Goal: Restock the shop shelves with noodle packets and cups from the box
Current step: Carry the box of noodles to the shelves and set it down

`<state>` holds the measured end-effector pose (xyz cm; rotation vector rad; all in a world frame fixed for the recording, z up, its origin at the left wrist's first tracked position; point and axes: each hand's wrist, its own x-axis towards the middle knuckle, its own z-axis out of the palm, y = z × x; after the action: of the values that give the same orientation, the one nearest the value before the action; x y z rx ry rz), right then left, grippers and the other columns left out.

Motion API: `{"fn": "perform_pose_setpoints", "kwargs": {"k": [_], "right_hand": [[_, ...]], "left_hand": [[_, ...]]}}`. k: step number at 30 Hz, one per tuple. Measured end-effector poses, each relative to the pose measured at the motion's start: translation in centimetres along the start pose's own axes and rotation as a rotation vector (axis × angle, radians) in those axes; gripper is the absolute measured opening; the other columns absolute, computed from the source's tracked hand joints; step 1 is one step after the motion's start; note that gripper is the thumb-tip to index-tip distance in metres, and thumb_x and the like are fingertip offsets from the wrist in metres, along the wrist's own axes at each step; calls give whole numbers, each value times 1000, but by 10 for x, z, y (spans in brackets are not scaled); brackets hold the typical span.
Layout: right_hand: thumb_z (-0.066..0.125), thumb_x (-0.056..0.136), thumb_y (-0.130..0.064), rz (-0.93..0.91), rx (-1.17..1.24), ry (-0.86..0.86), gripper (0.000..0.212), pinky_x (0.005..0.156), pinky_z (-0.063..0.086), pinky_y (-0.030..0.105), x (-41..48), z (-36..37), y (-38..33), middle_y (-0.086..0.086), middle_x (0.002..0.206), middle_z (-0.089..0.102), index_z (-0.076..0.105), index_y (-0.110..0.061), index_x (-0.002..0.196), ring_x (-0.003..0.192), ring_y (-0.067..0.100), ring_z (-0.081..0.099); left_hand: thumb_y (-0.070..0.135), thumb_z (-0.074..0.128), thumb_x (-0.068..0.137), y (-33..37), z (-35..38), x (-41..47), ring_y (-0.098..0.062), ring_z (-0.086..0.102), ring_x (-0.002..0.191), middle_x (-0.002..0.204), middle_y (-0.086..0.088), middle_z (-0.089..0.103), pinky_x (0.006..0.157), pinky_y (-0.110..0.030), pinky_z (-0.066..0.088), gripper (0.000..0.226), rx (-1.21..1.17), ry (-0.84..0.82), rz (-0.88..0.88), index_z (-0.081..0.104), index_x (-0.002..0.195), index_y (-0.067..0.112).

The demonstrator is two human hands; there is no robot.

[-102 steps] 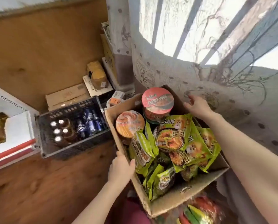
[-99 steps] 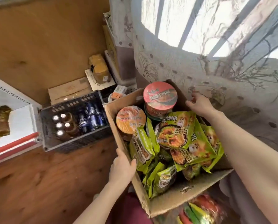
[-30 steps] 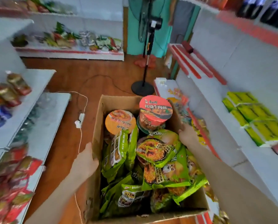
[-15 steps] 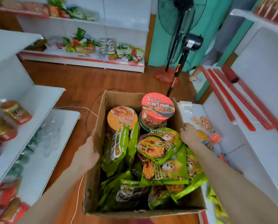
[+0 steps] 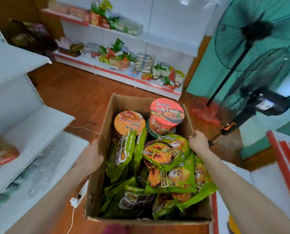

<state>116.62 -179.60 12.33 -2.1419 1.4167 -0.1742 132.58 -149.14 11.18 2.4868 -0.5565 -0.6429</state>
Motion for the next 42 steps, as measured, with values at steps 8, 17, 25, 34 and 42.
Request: {"fn": "perform_pose_setpoints", "kwargs": {"k": [8, 17, 25, 34, 42], "right_hand": [[44, 93, -13, -40, -19, 14, 28, 93, 41, 39, 212, 37, -122, 20, 124, 57, 55, -5, 119, 116, 39, 50], [45, 94, -15, -107, -29, -17, 29, 90, 42, 38, 427, 73, -268, 19, 123, 58, 55, -10, 120, 115, 38, 51], [44, 93, -10, -308, -48, -171, 28, 87, 43, 37, 626, 148, -444, 23, 119, 59, 56, 0, 117, 111, 38, 54], [45, 93, -9, -541, -127, -289, 35, 94, 41, 39, 756, 271, -684, 23, 125, 56, 51, -3, 127, 116, 38, 51], [44, 93, -7, -581, -84, -331, 29, 90, 42, 37, 848, 398, -893, 24, 121, 58, 55, -1, 119, 112, 39, 53]], "left_hand": [[2, 51, 84, 51, -38, 226, -39, 56, 109, 121, -20, 57, 89, -42, 46, 49, -6, 38, -36, 36, 130, 5], [4, 49, 86, 97, -107, 450, -37, 57, 102, 113, -18, 57, 84, -42, 48, 43, -6, 69, -92, 36, 126, 8], [4, 51, 84, 106, -176, 636, -36, 57, 104, 117, -17, 57, 87, -44, 51, 46, -103, 159, -259, 37, 128, 7], [3, 49, 85, 53, -284, 815, -41, 57, 103, 113, -21, 59, 82, -42, 47, 39, -181, 307, -482, 38, 122, 4], [4, 49, 87, -24, -410, 994, -42, 57, 104, 115, -22, 59, 83, -42, 48, 42, -187, 361, -562, 35, 126, 4]]}}
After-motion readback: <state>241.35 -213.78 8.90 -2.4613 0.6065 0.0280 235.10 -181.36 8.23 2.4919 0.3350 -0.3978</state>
